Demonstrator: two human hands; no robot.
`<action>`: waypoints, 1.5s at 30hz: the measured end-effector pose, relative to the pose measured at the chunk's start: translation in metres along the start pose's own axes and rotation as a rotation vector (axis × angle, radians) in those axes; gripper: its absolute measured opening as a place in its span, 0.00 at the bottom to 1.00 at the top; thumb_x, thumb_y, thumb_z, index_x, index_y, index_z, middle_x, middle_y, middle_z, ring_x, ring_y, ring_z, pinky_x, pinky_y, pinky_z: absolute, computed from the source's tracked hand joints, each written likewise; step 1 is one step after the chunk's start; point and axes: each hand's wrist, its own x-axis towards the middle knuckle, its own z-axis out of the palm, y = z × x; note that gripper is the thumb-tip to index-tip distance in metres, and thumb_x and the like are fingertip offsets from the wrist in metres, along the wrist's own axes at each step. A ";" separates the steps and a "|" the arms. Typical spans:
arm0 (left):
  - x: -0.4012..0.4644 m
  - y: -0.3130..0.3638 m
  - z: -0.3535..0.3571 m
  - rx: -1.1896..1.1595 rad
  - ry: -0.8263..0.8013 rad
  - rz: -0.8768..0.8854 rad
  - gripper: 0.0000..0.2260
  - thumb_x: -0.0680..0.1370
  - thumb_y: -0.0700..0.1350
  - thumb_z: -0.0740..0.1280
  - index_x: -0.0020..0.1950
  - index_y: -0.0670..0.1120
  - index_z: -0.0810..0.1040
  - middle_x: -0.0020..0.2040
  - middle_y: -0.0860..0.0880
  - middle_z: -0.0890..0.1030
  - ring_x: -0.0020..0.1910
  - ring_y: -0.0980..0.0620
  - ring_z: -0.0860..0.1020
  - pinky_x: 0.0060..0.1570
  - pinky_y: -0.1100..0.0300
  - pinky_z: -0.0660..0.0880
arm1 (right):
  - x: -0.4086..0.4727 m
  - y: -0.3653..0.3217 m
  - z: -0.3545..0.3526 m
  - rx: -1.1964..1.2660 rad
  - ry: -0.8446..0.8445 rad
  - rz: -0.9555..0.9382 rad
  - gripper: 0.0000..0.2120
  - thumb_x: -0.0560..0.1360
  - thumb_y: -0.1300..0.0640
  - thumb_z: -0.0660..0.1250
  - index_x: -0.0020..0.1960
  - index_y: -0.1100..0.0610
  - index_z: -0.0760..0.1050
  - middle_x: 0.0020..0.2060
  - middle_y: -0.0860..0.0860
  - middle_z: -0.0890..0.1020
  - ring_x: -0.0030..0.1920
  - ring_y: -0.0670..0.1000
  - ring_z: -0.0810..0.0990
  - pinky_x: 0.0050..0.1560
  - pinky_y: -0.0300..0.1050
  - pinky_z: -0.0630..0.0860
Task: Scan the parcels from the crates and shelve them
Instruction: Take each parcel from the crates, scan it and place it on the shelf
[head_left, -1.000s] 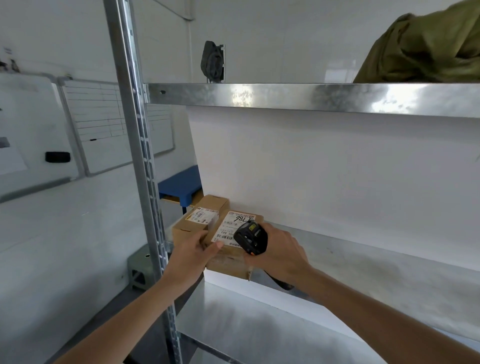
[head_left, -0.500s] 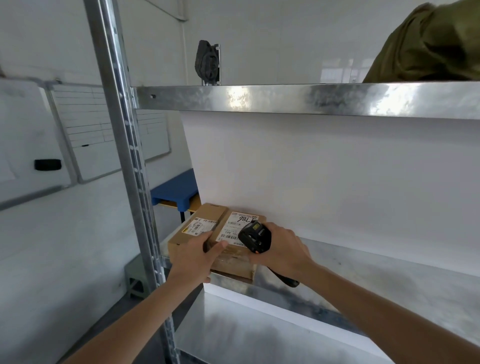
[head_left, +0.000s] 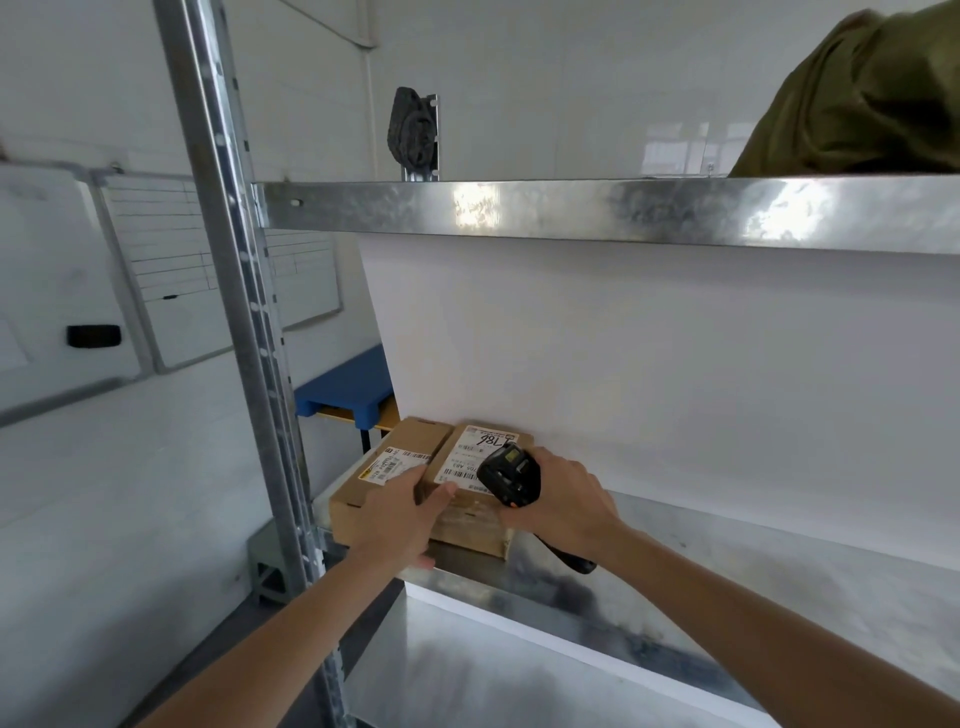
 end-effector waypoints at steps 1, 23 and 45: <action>-0.001 0.001 -0.001 -0.024 -0.014 -0.011 0.23 0.82 0.58 0.62 0.72 0.48 0.70 0.69 0.47 0.76 0.66 0.44 0.76 0.66 0.49 0.75 | -0.001 0.000 -0.001 -0.002 -0.005 -0.001 0.30 0.67 0.41 0.77 0.66 0.44 0.72 0.55 0.45 0.83 0.53 0.51 0.82 0.51 0.48 0.80; -0.174 -0.056 -0.130 0.109 0.239 -0.055 0.15 0.80 0.60 0.64 0.66 0.61 0.75 0.58 0.53 0.83 0.52 0.55 0.81 0.54 0.56 0.79 | -0.107 -0.123 0.015 0.071 -0.043 -0.376 0.32 0.62 0.34 0.77 0.63 0.43 0.76 0.52 0.41 0.83 0.51 0.45 0.81 0.51 0.46 0.81; -0.596 -0.500 -0.264 0.194 0.459 -0.920 0.27 0.79 0.62 0.66 0.75 0.52 0.71 0.68 0.51 0.79 0.64 0.46 0.78 0.57 0.54 0.75 | -0.377 -0.451 0.440 0.002 -0.706 -0.753 0.31 0.58 0.29 0.72 0.54 0.45 0.75 0.47 0.42 0.81 0.48 0.47 0.82 0.47 0.51 0.83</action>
